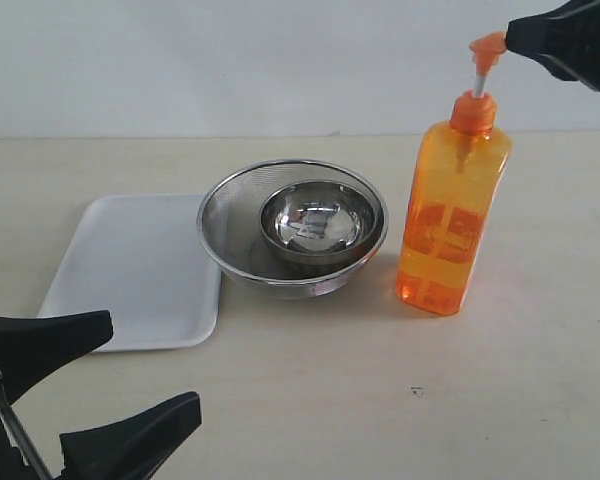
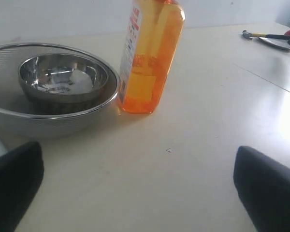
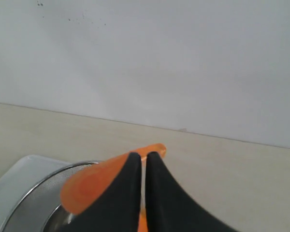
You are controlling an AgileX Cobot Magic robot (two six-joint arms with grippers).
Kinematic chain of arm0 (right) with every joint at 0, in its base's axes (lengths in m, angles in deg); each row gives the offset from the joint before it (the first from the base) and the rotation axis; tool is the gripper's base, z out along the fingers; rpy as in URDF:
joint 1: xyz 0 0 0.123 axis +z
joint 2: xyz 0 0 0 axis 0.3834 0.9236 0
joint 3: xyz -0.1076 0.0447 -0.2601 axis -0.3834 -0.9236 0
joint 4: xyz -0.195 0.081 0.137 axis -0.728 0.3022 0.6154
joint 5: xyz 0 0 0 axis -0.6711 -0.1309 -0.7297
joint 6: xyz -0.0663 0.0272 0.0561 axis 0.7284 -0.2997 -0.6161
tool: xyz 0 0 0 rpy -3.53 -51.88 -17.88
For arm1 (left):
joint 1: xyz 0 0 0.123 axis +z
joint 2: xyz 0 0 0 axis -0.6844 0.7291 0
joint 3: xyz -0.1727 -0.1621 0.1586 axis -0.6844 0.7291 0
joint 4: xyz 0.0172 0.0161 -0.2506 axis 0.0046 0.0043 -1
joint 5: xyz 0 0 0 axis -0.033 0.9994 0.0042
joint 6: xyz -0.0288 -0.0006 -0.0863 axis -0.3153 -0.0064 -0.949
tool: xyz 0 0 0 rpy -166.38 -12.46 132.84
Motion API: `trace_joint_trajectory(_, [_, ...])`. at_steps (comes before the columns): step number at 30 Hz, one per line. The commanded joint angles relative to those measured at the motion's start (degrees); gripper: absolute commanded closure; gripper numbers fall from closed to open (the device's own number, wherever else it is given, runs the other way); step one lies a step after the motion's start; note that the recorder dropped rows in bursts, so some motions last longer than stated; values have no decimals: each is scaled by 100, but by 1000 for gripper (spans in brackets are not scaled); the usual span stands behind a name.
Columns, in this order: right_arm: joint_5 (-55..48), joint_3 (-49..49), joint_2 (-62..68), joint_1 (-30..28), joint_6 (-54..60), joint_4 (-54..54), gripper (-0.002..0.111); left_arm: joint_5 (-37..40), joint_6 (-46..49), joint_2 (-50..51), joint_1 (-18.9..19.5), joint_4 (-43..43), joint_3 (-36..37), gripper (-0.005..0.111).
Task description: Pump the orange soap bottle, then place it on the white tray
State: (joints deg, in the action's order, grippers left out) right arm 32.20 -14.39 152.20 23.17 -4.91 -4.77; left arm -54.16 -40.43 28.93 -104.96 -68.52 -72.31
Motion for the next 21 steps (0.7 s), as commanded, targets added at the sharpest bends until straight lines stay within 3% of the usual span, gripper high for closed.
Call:
trace_joint_trajectory(1, [138, 36, 260, -4, 268, 222, 108, 36, -28, -25, -20, 14, 27, 2])
trace_joint_trajectory(21, [617, 243, 332, -4, 569, 598, 108, 111, -28, -25, -20, 14, 27, 2])
